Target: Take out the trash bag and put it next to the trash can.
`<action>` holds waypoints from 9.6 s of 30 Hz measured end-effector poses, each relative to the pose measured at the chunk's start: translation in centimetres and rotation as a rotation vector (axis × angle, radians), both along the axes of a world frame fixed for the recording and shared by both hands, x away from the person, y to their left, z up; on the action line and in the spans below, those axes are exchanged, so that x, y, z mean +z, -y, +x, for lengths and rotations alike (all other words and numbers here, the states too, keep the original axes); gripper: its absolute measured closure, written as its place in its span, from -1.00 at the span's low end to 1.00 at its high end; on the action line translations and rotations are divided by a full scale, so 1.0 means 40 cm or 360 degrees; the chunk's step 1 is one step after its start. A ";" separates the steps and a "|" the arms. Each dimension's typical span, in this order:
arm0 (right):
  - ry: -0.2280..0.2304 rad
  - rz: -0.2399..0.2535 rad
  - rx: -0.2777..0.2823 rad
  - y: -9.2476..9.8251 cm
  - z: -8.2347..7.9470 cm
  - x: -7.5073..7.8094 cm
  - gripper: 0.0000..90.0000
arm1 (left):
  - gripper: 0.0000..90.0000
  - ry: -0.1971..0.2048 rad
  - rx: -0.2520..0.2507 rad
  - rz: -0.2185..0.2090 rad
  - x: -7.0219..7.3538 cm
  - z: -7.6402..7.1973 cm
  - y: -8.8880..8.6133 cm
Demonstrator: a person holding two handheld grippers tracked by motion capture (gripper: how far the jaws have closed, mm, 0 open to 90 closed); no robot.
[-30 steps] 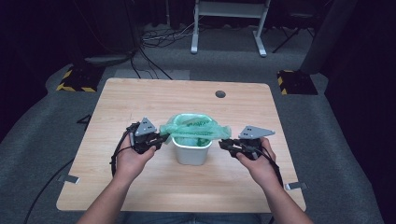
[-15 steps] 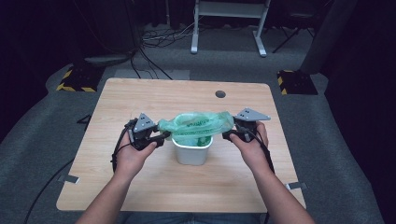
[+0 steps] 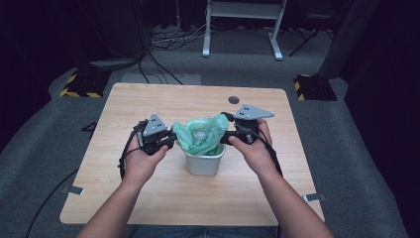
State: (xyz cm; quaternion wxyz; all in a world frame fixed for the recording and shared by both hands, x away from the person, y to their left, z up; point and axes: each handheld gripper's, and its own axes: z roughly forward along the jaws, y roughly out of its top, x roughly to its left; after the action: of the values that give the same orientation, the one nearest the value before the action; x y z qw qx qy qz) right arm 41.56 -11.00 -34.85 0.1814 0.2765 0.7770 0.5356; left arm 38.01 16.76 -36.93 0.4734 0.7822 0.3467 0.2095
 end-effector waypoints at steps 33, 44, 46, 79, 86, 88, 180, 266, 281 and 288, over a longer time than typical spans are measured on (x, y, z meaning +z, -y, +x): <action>-0.0066 -0.0386 0.0514 -0.145 -0.003 -0.064 0.70 | 0.98 0.0185 -0.0241 -0.0094 0.070 -0.046 0.077; -0.0086 -0.0243 0.0442 -0.113 -0.006 -0.054 1.00 | 0.61 0.0202 -0.0083 -0.0161 0.051 -0.045 0.000; -0.0095 -0.0207 0.0428 -0.104 -0.003 -0.051 1.00 | 0.45 0.0184 -0.0032 -0.0180 0.043 -0.043 -0.016; -0.0051 -0.0049 0.0315 -0.046 0.013 0.036 1.00 | -0.33 0.0176 0.0201 -0.0375 -0.021 -0.124 -0.220; -0.0088 -0.0067 0.0293 -0.046 0.024 0.018 1.00 | -0.34 0.0227 0.0185 -0.0434 0.018 -0.152 -0.267; -0.0101 -0.0088 0.0294 -0.050 0.026 0.009 1.00 | -0.34 0.0217 0.0168 -0.0447 0.017 -0.157 -0.273; -0.0231 -0.0176 -0.0337 0.285 0.076 0.000 0.99 | -0.42 -0.0436 0.0308 0.0338 -0.322 -0.063 -0.324; -0.0346 -0.0305 -0.0468 0.448 -0.195 -0.298 -0.45 | -0.42 -0.0439 0.0286 0.0329 -0.323 -0.067 -0.315; -0.0422 -0.0394 -0.0561 0.525 -0.215 -0.392 -0.58 | -0.49 -0.0371 0.0301 0.0247 -0.340 -0.081 -0.353; -0.0419 -0.0396 -0.0551 0.527 -0.214 -0.393 -0.59 | -0.55 -0.0382 0.0317 0.0244 -0.341 -0.085 -0.361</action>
State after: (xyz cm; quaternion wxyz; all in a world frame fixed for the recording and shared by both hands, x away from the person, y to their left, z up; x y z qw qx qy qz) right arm 32.98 -32.07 -50.57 0.2003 0.4485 0.7950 0.3560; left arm 34.62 31.19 -50.58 0.3445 0.7972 0.4595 0.1864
